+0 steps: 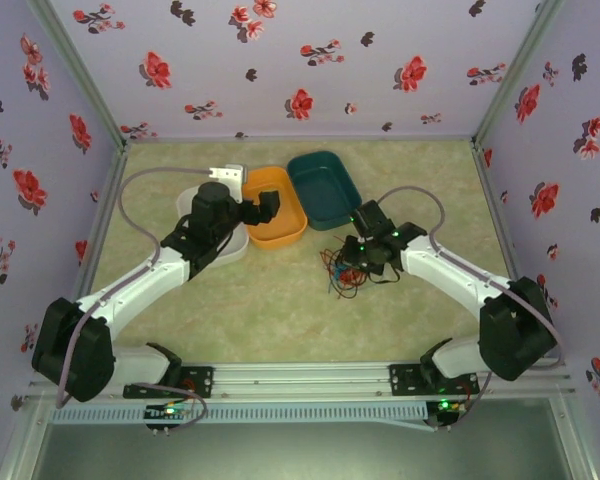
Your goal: Untangle the cables
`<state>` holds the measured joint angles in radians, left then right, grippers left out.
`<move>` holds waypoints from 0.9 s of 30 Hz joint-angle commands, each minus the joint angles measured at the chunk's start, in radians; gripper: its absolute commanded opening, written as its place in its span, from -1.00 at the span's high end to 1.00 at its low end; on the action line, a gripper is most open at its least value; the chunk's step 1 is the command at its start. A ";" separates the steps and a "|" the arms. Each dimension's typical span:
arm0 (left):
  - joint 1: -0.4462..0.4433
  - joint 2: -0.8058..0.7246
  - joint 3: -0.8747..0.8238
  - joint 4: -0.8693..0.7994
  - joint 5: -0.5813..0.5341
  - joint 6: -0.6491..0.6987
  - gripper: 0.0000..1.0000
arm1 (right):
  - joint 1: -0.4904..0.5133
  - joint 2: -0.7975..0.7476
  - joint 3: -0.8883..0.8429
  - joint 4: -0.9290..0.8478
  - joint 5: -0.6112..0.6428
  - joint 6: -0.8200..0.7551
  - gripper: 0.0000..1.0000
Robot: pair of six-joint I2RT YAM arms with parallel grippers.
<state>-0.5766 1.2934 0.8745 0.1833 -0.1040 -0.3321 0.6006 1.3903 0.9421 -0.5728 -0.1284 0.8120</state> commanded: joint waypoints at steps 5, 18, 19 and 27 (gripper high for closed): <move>-0.039 0.030 0.040 -0.021 -0.017 0.069 -0.99 | 0.007 0.004 0.046 -0.088 0.007 -0.046 0.70; -0.200 0.174 0.081 -0.047 -0.023 0.044 -0.98 | -0.001 -0.034 0.148 -0.308 0.211 -0.122 0.19; -0.214 0.177 0.072 -0.046 -0.026 0.053 -0.97 | -0.004 -0.035 0.149 -0.313 0.210 -0.122 0.19; -0.305 0.195 -0.038 0.105 0.006 0.094 -0.83 | -0.055 -0.042 0.140 -0.281 0.185 -0.108 0.17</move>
<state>-0.8612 1.4700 0.8700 0.2020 -0.1108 -0.2783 0.5655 1.3720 1.0725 -0.8391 0.0460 0.7094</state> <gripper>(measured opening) 0.917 0.414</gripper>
